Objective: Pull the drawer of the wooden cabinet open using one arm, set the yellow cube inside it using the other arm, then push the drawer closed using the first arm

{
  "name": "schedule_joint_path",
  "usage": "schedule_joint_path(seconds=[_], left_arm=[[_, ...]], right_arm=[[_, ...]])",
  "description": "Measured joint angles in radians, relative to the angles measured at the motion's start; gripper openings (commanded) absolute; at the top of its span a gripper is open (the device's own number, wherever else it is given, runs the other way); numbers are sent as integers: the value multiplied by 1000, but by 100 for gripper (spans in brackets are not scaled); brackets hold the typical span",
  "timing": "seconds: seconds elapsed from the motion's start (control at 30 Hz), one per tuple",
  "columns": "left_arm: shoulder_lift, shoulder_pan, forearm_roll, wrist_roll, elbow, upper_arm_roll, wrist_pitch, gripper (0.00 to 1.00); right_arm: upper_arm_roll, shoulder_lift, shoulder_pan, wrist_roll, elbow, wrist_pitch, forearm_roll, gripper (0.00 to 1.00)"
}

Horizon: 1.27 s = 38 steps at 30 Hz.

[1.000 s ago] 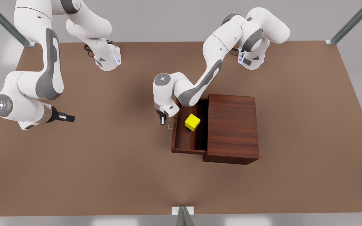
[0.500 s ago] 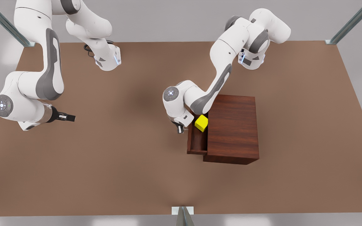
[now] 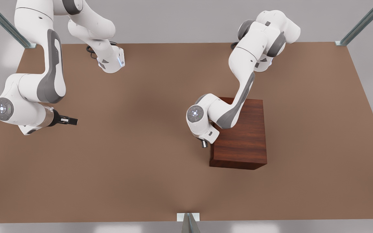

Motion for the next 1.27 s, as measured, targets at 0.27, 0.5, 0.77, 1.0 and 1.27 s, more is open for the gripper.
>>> schedule_joint_path(seconds=[0.27,0.5,0.77,1.0,1.27], left_arm=[[-201,99,-73,66,34,-4,-24,100],[-439,474,-244,564,0,48,-307,100],[-699,482,-251,1274,-369,44,-264,100],[-701,485,-248,1673,-367,38,-252,100],[-689,483,-248,1978,-346,39,-250,100]], right_arm=[[0,0,0,-4,0,1,-1,100],[0,0,0,-5,0,1,-2,100],[0,0,0,-6,0,0,-2,100],[0,0,0,-6,0,0,-2,100],[0,0,6,-7,0,0,-2,100]])
